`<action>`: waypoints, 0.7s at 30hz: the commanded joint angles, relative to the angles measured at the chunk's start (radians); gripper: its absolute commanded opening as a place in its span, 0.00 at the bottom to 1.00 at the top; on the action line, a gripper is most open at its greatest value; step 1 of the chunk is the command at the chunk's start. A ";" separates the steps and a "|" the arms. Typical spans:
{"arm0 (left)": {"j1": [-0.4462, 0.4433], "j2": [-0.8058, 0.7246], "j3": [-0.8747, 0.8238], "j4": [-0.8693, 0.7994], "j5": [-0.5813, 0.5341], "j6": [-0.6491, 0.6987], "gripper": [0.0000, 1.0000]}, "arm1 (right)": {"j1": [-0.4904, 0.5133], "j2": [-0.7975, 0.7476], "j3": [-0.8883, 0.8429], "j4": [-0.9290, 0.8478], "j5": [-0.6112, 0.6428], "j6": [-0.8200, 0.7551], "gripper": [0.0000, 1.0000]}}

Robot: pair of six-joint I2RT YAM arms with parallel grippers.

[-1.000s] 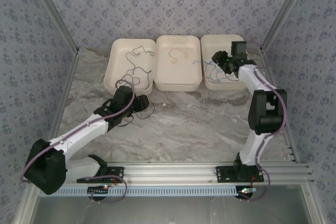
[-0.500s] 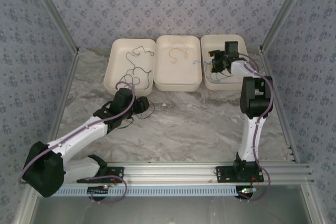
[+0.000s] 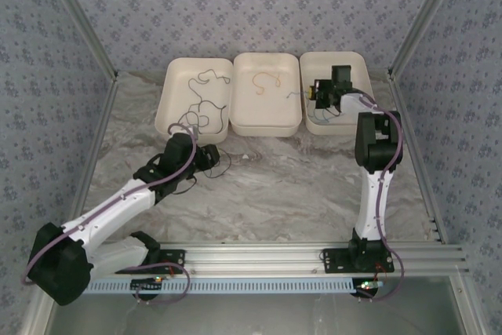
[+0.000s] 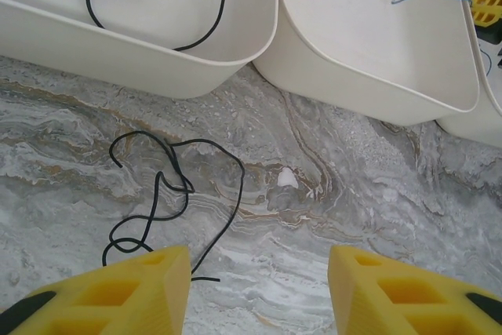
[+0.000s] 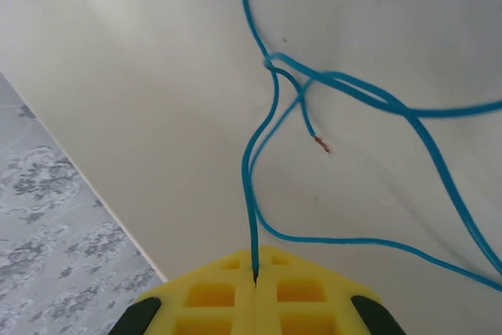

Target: Untangle the cables

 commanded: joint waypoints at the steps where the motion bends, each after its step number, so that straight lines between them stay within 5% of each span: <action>1: -0.008 -0.024 -0.014 -0.010 -0.011 0.013 0.49 | -0.030 -0.057 -0.019 0.081 0.039 0.024 0.00; 16: -0.034 0.000 -0.035 0.000 -0.045 0.023 0.47 | -0.126 -0.079 -0.021 0.149 0.145 0.028 0.00; 20: -0.033 0.015 -0.034 0.001 -0.057 0.024 0.48 | -0.131 -0.019 0.061 0.072 0.085 -0.030 0.00; 21: -0.025 0.021 -0.031 -0.007 -0.059 0.018 0.49 | -0.131 0.007 0.096 0.053 0.050 -0.044 0.13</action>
